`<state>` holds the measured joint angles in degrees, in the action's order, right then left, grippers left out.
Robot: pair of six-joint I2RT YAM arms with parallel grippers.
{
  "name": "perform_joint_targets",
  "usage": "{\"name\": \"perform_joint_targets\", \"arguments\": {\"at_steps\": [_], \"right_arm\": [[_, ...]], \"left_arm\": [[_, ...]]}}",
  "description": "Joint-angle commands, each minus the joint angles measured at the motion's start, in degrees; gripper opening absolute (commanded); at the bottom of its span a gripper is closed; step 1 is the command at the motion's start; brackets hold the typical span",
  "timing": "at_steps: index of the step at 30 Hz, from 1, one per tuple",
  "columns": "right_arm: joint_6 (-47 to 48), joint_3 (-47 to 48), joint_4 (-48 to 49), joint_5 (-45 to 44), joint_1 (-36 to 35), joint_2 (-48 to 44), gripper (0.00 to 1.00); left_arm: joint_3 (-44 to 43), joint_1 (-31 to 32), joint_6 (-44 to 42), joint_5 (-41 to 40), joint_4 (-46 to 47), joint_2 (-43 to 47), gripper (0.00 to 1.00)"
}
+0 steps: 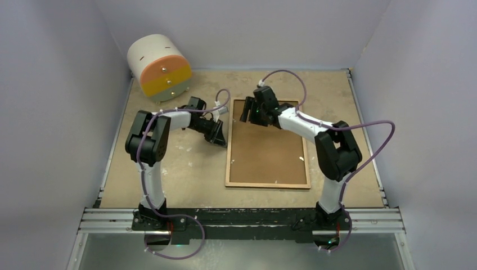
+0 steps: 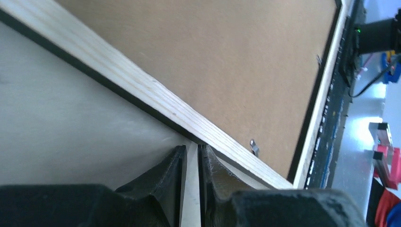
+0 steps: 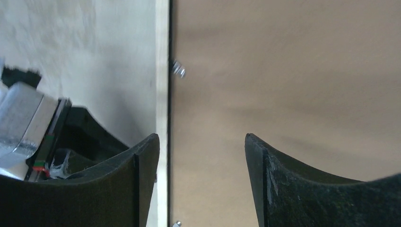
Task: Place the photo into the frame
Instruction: Install the photo frame at the center of the board, then turn over the photo frame at the center of the board.
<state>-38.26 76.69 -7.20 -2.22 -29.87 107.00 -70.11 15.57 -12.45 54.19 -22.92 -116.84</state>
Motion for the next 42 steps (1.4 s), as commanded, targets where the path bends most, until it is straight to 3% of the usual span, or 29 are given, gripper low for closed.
{"name": "perform_joint_targets", "arguments": {"at_steps": [1, 5, 9, 13, 16, 18, 22, 27, 37, 42], "right_arm": [[2.7, -1.9, -3.8, -3.0, -5.1, -3.9, 0.68], [3.4, 1.1, -7.8, -7.4, -11.7, -1.8, 0.66], [3.9, 5.8, -11.1, -13.0, -15.7, 2.8, 0.61], [4.7, 10.5, -13.9, -16.0, -17.9, 7.4, 0.57], [5.5, 12.9, -15.3, -18.2, -19.3, 10.0, 0.55], [5.4, 15.0, -17.2, -20.2, -19.8, 12.0, 0.5], [6.8, 17.9, -19.2, -23.9, -21.6, 14.7, 0.43], [7.9, 22.6, -22.4, -28.0, -23.7, 18.4, 0.34], [8.5, 29.7, -28.7, -31.8, -24.5, 24.9, 0.23], [9.0, 32.3, -30.0, -32.4, -24.8, 25.7, 0.02]], "left_arm": [[3.4, 2.8, 0.4, 7.3, 4.1, 3.5, 0.2], [0.7, -0.3, -8.1, 11.5, -5.6, 6.4, 0.23], [-3.0, -10.7, -14.5, 11.9, -15.5, 9.0, 0.28], [-4.7, -20.7, -23.8, 9.5, -25.9, 12.1, 0.37], [-4.2, -25.6, -28.9, 6.9, -31.5, 14.5, 0.45], [-4.0, -27.6, -31.9, 4.5, -34.9, 16.1, 0.54], [-2.7, -29.7, -33.5, 1.6, -35.9, 19.5, 0.56], [-0.5, -29.8, -28.9, -3.5, -30.4, 23.9, 0.57], [1.5, -29.8, -26.4, -5.9, -27.9, 26.7, 0.59], [1.1, -29.8, -24.5, -5.7, -27.0, 26.3, 0.6]]}}
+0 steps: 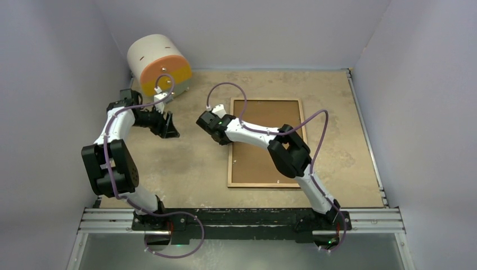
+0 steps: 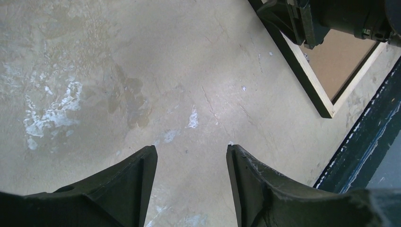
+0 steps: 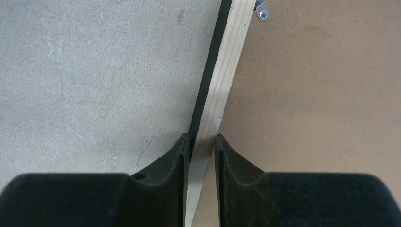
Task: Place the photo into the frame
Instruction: Turn over the photo frame at the center of the board.
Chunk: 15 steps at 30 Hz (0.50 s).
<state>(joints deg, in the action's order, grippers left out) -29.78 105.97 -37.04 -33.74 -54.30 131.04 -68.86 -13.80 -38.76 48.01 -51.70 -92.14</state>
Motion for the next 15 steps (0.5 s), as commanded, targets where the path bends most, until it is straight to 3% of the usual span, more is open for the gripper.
{"name": "perform_joint_targets", "arguments": {"at_steps": [1, 4, 9, 15], "right_arm": [[0.4, 3.9, -0.4, -0.6, -0.4, 1.4, 0.0], [-3.0, 6.4, -2.7, 4.6, -0.6, -1.1, 0.0], [-7.8, 4.5, 5.4, 18.9, -0.3, -12.0, 0.0], [-12.2, 8.6, 7.9, 25.3, -0.1, -20.0, 0.0]], "left_arm": [[0.0, -0.4, 2.3, 0.3, 2.1, 1.4, 0.6], [0.7, -0.4, 4.2, 0.4, 4.1, 0.9, 0.6], [2.3, -0.4, 6.8, 3.0, 6.2, -0.4, 0.59], [2.3, -0.4, 10.8, 2.4, 8.5, -0.7, 0.57]]}}
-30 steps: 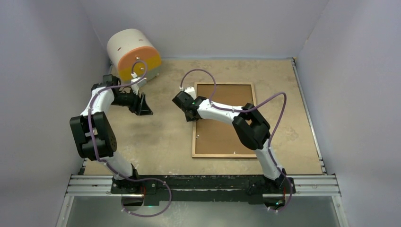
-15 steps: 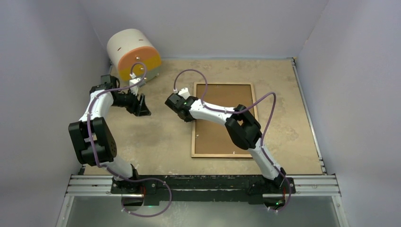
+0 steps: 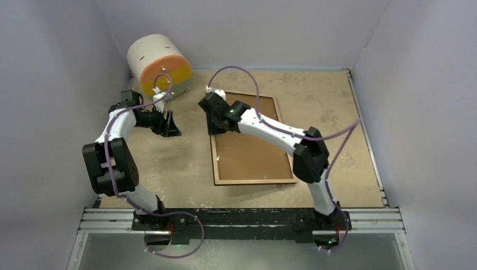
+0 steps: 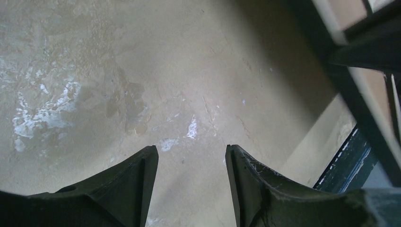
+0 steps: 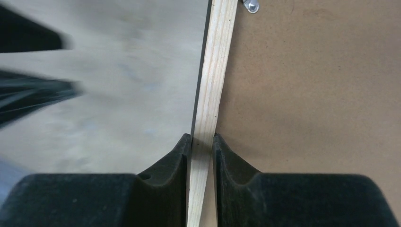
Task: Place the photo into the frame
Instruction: Turn over the photo frame at the center of the board.
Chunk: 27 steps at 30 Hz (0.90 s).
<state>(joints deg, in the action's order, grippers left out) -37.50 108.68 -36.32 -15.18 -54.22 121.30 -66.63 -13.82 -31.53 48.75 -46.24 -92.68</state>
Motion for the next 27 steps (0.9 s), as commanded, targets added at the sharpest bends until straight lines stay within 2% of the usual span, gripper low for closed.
{"name": "perform_joint_targets", "arguments": {"at_steps": [1, 5, 11, 18, 21, 27], "right_arm": [[-5.1, 6.5, 7.6, 7.8, -0.1, -11.1, 0.0], [-9.0, 6.5, 11.6, 13.2, 1.3, -14.7, 0.0], [-18.5, -1.1, 25.0, 24.6, 7.0, -20.4, 0.0], [-23.5, -9.8, 32.9, 30.9, 11.8, -22.7, 0.0], [-22.6, -9.8, 31.8, 32.6, 13.1, -22.7, 0.0], [-19.2, -11.2, 27.8, 34.0, 15.3, -24.3, 0.18]], "left_arm": [[0.0, -0.4, 4.3, 1.3, 3.4, 0.1, 0.57], [-2.3, -0.4, 6.3, 2.7, 2.8, 2.2, 0.55], [-10.2, 1.2, 11.8, 5.9, 2.1, 6.6, 0.53], [-14.7, 8.8, 18.4, 1.7, 6.7, 9.6, 0.51], [-16.7, 12.9, 20.7, -0.4, 8.5, 8.6, 0.51], [-24.2, 18.8, 22.3, -4.5, 8.7, 3.2, 0.5]]}}
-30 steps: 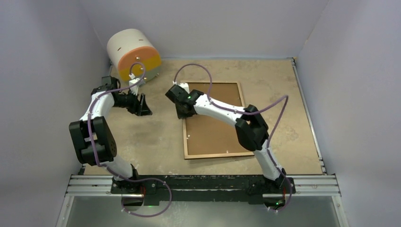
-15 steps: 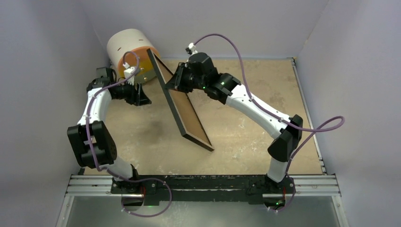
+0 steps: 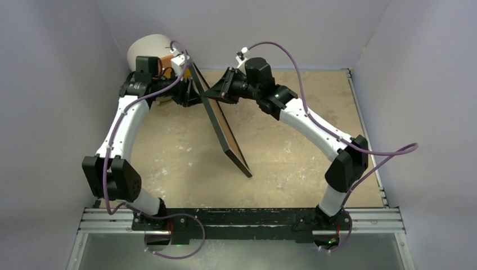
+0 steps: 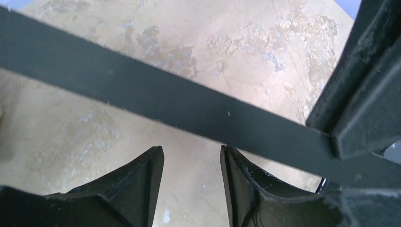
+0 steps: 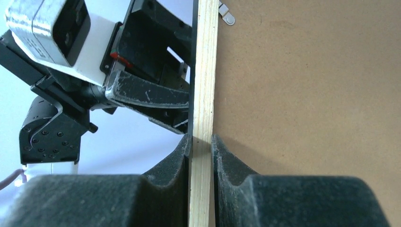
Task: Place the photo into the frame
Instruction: Turn over the photo frame at the center of the board.
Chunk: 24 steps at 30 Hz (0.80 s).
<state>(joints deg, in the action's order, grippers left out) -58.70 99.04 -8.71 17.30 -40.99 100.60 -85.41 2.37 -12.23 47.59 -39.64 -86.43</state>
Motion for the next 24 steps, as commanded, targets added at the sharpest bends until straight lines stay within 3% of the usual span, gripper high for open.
{"name": "perform_joint_targets", "arguments": {"at_steps": [1, 8, 10, 15, 19, 24], "right_arm": [[2.6, -1.9, -0.3, 1.9, 2.5, -3.9, 0.21], [8.7, 1.8, -7.3, 5.6, 5.9, -3.3, 0.65], [13.2, 6.0, -13.8, 4.9, 6.0, -2.0, 0.71], [25.0, 16.0, -28.2, 0.7, 6.1, 0.9, 0.73], [30.7, 17.5, -33.4, -2.4, 6.2, 1.1, 0.72], [35.0, 16.2, -36.8, -12.4, 6.3, -0.2, 0.54]], "left_arm": [[-6.7, 3.2, 3.2, -3.8, 2.0, -4.0, 0.5], [-14.7, 7.3, 3.2, -7.6, -0.1, -9.6, 0.5], [-16.2, 8.7, 3.2, -8.7, -0.5, -11.1, 0.5], [-21.4, 11.4, 2.8, -11.2, -2.3, -15.9, 0.5], [-25.8, 13.2, 2.5, -12.6, -3.7, -19.7, 0.5], [-26.9, 13.8, 1.9, -13.5, -4.1, -22.0, 0.5]]}}
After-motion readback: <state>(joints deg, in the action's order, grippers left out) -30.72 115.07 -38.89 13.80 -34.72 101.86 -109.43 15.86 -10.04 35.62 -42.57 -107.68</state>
